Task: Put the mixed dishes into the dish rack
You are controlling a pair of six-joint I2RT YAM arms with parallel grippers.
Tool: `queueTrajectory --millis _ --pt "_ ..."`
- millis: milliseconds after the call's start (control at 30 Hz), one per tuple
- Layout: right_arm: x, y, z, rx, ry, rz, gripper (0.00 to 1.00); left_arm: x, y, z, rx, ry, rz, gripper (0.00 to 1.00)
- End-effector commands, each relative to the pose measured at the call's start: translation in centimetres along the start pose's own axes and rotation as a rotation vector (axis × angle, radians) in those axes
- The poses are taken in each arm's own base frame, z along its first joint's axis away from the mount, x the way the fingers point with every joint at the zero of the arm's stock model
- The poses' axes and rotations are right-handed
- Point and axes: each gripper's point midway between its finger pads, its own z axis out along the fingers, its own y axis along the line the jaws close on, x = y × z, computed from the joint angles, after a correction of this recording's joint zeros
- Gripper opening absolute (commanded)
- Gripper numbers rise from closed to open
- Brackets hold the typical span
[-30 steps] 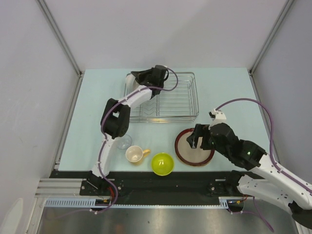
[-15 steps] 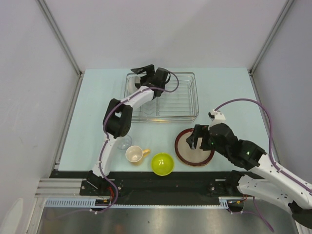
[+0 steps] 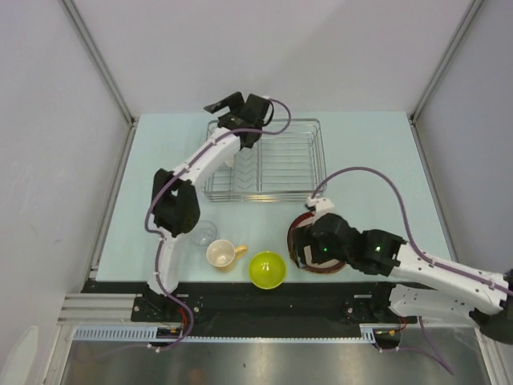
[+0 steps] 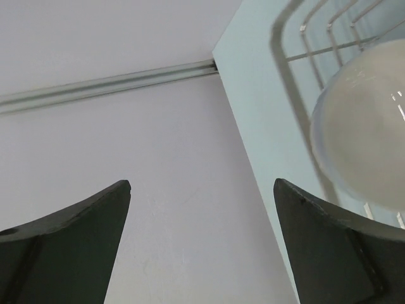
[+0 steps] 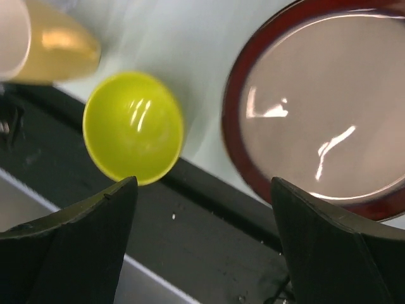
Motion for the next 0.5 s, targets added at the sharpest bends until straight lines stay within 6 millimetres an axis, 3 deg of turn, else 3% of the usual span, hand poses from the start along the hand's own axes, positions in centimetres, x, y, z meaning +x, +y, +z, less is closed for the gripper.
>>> queueTrajectory --millis 0,33,67,100,133,200,233,267,467 --pt "-0.4 4.6 -0.9 -0.046 0.0 -0.164 0.89 3.5 10.1 -7.8 -0.001 -0.113 -0.283 1.0" --pt "0.7 6.1 -1.2 -0.075 0.02 -0.222 0.89 4.0 10.8 -9.3 0.046 -0.168 -0.366 1.0" --pt "1.9 6.6 -0.2 -0.049 0.066 -0.274 0.87 5.1 10.6 -9.9 0.087 -0.16 -0.371 1.0" --pt "1.7 7.6 -0.3 -0.049 0.056 -0.301 0.87 5.7 10.4 -10.4 0.122 -0.17 -0.394 1.0" --pt "2.9 8.7 -0.3 -0.062 0.077 -0.367 0.86 6.7 10.8 -11.4 0.16 -0.198 -0.462 1.0" --pt "3.6 10.0 0.5 -0.045 0.091 -0.427 0.86 7.9 9.1 -11.5 0.215 -0.186 -0.466 1.0" --pt "3.8 10.7 0.7 -0.053 0.091 -0.449 0.86 9.0 9.8 -12.3 0.206 -0.204 -0.499 1.0" --pt "4.4 11.1 1.1 -0.056 0.107 -0.472 0.86 9.5 8.4 -11.7 0.212 -0.184 -0.479 1.0" --pt "4.4 12.8 1.5 -0.104 0.124 -0.491 0.85 11.5 6.5 -12.1 0.289 -0.184 -0.526 1.0"
